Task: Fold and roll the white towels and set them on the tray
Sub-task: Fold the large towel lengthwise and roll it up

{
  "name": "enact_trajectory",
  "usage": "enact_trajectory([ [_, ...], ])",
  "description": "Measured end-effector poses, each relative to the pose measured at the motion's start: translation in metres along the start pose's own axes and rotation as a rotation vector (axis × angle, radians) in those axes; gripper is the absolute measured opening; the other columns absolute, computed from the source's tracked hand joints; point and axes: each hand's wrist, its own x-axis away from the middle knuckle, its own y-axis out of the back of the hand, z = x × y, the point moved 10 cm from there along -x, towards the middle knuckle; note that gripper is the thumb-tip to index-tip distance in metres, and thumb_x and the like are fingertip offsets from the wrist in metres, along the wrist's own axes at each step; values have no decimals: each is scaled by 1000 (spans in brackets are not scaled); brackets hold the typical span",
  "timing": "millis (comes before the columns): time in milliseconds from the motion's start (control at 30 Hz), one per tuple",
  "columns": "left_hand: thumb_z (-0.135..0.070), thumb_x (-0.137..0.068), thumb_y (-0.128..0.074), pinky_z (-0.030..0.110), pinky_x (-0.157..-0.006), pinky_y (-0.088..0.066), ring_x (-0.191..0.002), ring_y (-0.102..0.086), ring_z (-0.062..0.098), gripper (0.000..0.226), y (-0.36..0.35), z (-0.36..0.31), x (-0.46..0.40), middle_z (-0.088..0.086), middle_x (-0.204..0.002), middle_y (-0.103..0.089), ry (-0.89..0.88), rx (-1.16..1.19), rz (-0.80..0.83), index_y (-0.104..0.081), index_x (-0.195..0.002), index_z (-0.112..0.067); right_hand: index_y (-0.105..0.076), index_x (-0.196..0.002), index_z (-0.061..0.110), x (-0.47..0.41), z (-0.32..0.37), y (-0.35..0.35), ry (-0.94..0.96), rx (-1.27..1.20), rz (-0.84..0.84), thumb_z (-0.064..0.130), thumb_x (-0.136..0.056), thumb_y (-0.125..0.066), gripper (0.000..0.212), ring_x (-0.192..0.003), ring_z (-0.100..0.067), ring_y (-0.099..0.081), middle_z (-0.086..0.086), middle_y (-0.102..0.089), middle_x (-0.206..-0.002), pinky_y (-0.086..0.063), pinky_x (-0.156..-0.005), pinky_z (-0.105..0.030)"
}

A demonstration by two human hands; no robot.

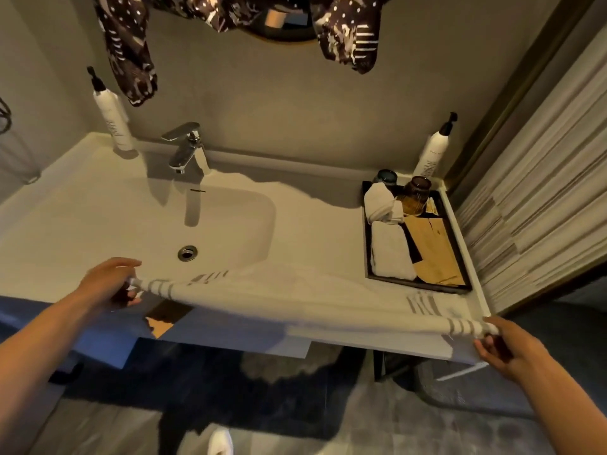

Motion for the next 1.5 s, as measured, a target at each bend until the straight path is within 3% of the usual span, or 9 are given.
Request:
enact_trajectory([
  [100,0,-90,-51,24,-36,-48,-32,-51,17,13,-6,-8,-14,15,-60,-49,68,63,-10,-55,-78,-4,-62,-96,7,-1,7,-21,-61,-153,58,21,-90,-67,16,-55,-11,-65,-10,-62,-84,-57,-40,-29],
  [367,10,-87,-32,28,-60,-61,-77,-57,25,26,-58,-24,-48,17,-86,-54,127,248,130,-54,-100,5,-56,-96,6,-46,13,-47,-32,-419,127,23,-87,-67,22,-112,-23,-63,-16,-61,-125,-56,-77,-42],
  [467,6,-96,-51,24,-62,-61,-79,-62,23,15,-67,-25,-66,21,-98,-61,94,199,95,-58,-108,7,-56,-114,3,-58,14,-52,36,-365,181,5,-48,-92,75,-112,-31,-61,-22,-60,-123,-53,-86,-46],
  [533,3,-94,-57,24,-66,-61,-80,-67,23,13,-77,-24,-76,20,-107,-61,50,175,107,-61,-106,6,-47,-135,2,-64,16,-52,125,-288,171,-1,-79,-72,61,-113,-34,-63,-24,-59,-128,-57,-86,-44],
  [733,-16,-96,-54,40,-92,-46,-110,-59,27,23,-150,-60,-10,6,-118,-64,-803,-731,-8,-65,-115,-16,-65,-108,13,26,48,-87,1127,858,-213,12,-94,-60,15,-93,-25,-63,-7,-65,-101,-47,-74,-32],
  [933,-40,-104,-32,40,-117,-33,-135,-47,24,48,-313,-23,113,5,-146,-53,-1349,-1052,556,-55,-139,-18,-69,-114,10,76,-36,-208,1703,1337,355,18,-86,-66,28,-104,-26,-62,-7,-69,-114,-44,-96,-34],
  [1167,-59,-95,5,36,-123,8,-153,6,18,75,-325,27,83,-3,-162,13,-1114,-1302,428,3,-158,-18,-28,-154,21,7,-59,-179,1337,1457,276,44,-103,-24,56,-150,-8,-14,9,-18,-161,-10,-123,-34],
  [1333,-38,-102,-31,48,-120,-20,-148,-28,33,55,-348,24,135,8,-163,-22,-1239,-1274,476,-32,-154,-19,-52,-126,4,19,-28,-109,1049,996,-348,27,-89,-65,45,-115,-35,-52,-18,-54,-126,-47,-97,-48],
  [1500,-37,-93,-33,44,-108,-40,-131,-54,32,56,-387,28,149,11,-146,-52,-1267,-1326,545,-51,-143,-18,-23,-144,-6,-10,-39,-36,212,342,-592,27,-78,-78,92,-129,-45,-39,-28,-34,-143,-36,-106,-53],
])
